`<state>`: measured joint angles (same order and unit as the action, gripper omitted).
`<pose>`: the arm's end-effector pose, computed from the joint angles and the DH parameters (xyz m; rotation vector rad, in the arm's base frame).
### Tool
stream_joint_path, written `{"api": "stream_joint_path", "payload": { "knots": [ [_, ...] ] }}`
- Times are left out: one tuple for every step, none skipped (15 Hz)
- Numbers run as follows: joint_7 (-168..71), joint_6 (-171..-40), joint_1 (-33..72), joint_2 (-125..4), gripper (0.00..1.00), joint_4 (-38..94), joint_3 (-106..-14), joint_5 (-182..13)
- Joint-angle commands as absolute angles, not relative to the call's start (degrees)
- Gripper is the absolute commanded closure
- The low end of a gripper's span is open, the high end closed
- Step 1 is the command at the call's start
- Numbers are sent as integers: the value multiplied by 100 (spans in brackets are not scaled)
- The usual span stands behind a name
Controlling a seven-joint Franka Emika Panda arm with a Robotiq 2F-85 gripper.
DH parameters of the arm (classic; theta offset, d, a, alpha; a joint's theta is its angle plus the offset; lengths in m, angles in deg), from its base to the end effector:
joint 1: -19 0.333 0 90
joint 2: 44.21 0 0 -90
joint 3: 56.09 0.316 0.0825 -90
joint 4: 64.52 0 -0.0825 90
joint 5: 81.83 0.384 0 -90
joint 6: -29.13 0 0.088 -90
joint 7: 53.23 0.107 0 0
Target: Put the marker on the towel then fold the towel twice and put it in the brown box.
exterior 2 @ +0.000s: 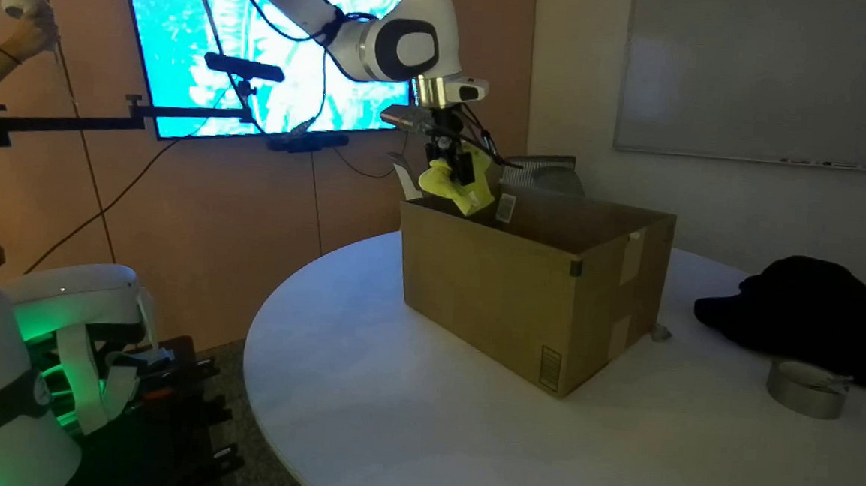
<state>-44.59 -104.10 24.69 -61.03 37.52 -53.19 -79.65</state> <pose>0.6512 0.0964 0.4169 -3.0370 0.0417 -0.3686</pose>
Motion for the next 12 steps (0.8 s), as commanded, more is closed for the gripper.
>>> {"api": "stream_joint_path", "payload": {
  "knots": [
    [-4049,-10240,2643,-6668,88,3079,-5341,-8113],
    [-3982,-10203,2682,-6756,87,3006,-5358,-8137],
    [-3918,-10193,2714,-6828,87,2954,-5374,-8167],
    [-3844,-10165,2745,-6899,87,2890,-5397,-8217],
    [-3809,-10125,2756,-6952,88,2839,-5406,-8236],
    [-3761,-10069,2768,-7003,87,2766,-5425,-8272],
    [-3745,-9984,2760,-7040,87,2687,-5444,-8290],
    [-3729,-9920,2756,-7077,87,2614,-5457,-8296],
    [-3698,-9861,2757,-7111,87,2545,-5481,-8323],
    [-3680,-9817,2754,-7141,86,2484,-5499,-8338],
    [-3641,-9783,2765,-7168,85,2436,-5522,-8374],
    [-3617,-9757,2763,-7179,74,2398,-5536,-8394]
  ]
}}
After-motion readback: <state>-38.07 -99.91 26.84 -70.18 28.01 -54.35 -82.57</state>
